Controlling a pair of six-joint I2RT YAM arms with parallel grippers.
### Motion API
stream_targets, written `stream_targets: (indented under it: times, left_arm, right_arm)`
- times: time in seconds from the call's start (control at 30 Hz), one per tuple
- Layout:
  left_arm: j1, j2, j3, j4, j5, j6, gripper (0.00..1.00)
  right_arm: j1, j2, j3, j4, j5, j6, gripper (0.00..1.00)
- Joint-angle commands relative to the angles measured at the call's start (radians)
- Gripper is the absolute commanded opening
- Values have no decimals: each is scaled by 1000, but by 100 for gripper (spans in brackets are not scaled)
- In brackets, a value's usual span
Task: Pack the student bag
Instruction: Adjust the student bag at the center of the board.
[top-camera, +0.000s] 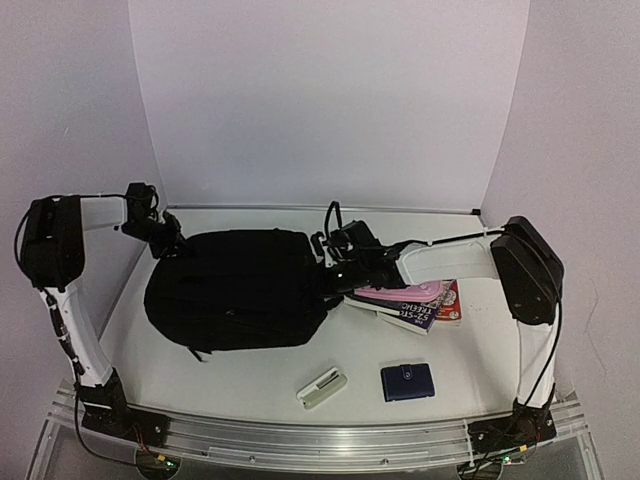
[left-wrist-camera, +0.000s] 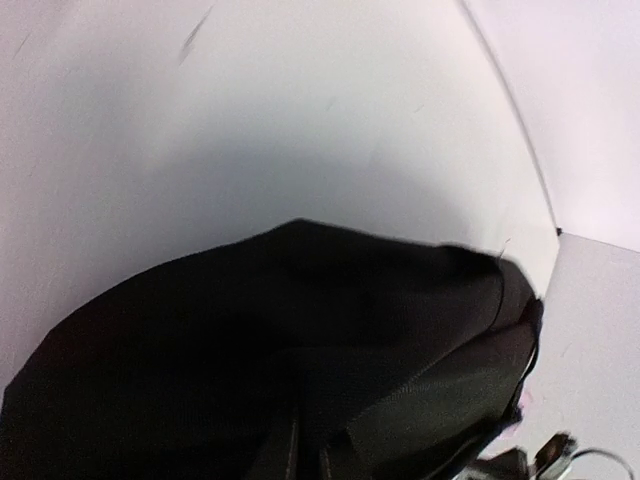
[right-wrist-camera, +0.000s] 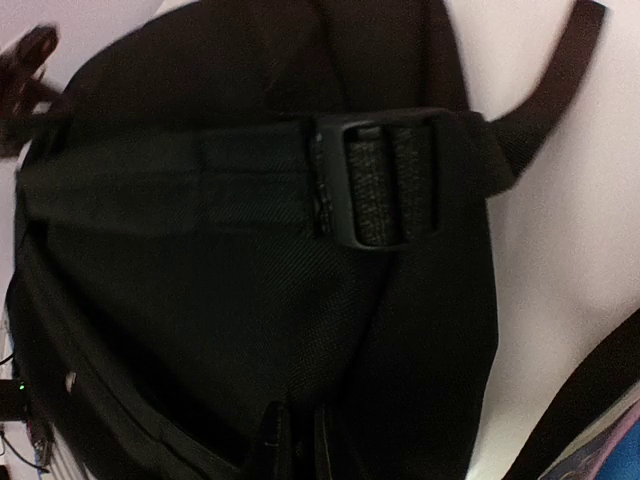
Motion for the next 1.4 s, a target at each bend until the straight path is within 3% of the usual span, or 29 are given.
stream_targets:
  times: [0.0, 0.13, 0.23, 0.37, 0.43, 0.7, 0.93, 1.07, 1.37]
  left_arm:
    - [-2, 173, 289, 125, 145, 108, 24]
    - [-2, 141, 307, 108, 78, 139, 63]
    - [-2, 15, 215, 95, -26, 152, 81]
    - [-2, -168, 54, 19, -183, 138, 89]
    - [-2, -265, -31, -28, -239, 112, 93]
    - [5, -564, -425, -39, -266, -93, 100]
    - [4, -689, -734, 258, -75, -310, 99]
    - [3, -636, -799, 407, 35, -374, 88]
    - [-23, -542, -844, 551, 81, -401, 24]
  right_arm:
    - [105, -99, -59, 41, -31, 89, 5]
    - [159, -154, -85, 42, 38, 107, 8]
    - [171, -173, -79, 40, 82, 86, 22]
    - [172, -150, -12, 5, 119, 36, 50]
    - [173, -126, 32, -21, 127, 11, 59]
    - [173, 33, 185, -64, -30, -31, 63]
    - [175, 118, 212, -63, -129, -21, 64]
    - [176, 144, 190, -30, -219, 20, 63]
    - [177, 169, 98, 240, -375, 233, 59]
